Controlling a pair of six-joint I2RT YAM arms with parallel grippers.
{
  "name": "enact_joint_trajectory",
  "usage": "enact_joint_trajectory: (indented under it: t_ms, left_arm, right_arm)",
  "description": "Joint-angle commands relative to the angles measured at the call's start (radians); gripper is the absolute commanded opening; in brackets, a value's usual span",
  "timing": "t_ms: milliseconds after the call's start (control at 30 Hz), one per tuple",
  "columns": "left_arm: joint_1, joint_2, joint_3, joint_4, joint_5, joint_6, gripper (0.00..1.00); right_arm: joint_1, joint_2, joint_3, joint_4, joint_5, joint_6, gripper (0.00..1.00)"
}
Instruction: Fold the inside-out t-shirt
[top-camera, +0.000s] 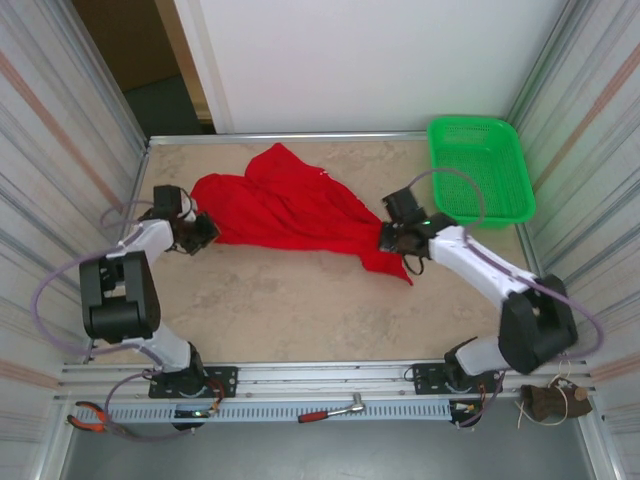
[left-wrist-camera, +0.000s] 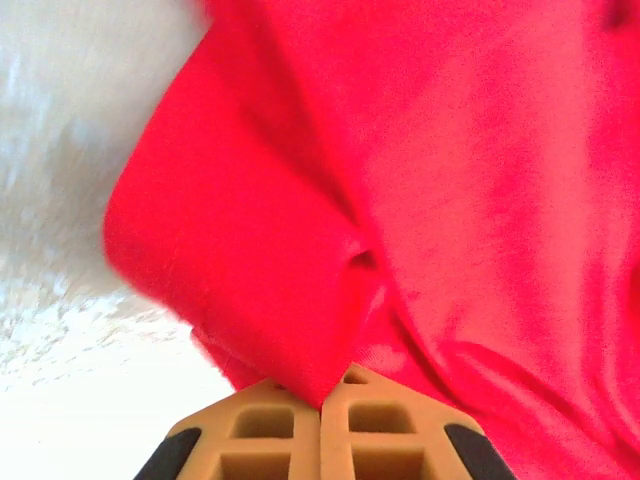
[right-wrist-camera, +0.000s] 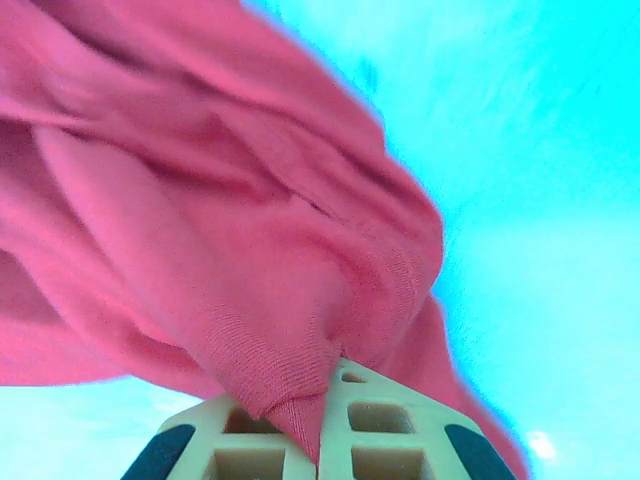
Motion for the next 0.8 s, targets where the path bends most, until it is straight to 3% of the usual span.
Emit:
enact_joint_trajectory:
  t_ms: [0, 200, 400, 600, 767]
  left_arm:
    - [-0.007, -0.164, 0.137, -0.089, 0.051, 0.064, 0.0]
    - [-0.006, -0.325, 0.266, -0.165, 0.135, 0.038, 0.0]
    - [-0.006, -0.435, 0.304, -0.168, 0.141, -0.01, 0.0]
    - [-0.014, -0.442, 0.251, -0.14, 0.188, -0.054, 0.0]
    - [-0.05, -0.345, 0.174, -0.099, 0.173, -0.043, 0.0]
  right_arm:
    - [-0.069, -0.143, 0.104, -0.093, -0.028, -0.054, 0.0]
    - [-0.1, -0.31, 0.239, -0.214, -0.024, -0.063, 0.0]
    - [-0.102, -0.427, 0.327, -0.304, 0.001, -0.066, 0.0]
    - [-0.102, -0.463, 0.231, -0.305, -0.013, -0.034, 0.0]
    - [-0.116, -0.363, 0.103, -0.193, -0.067, 0.0, 0.0]
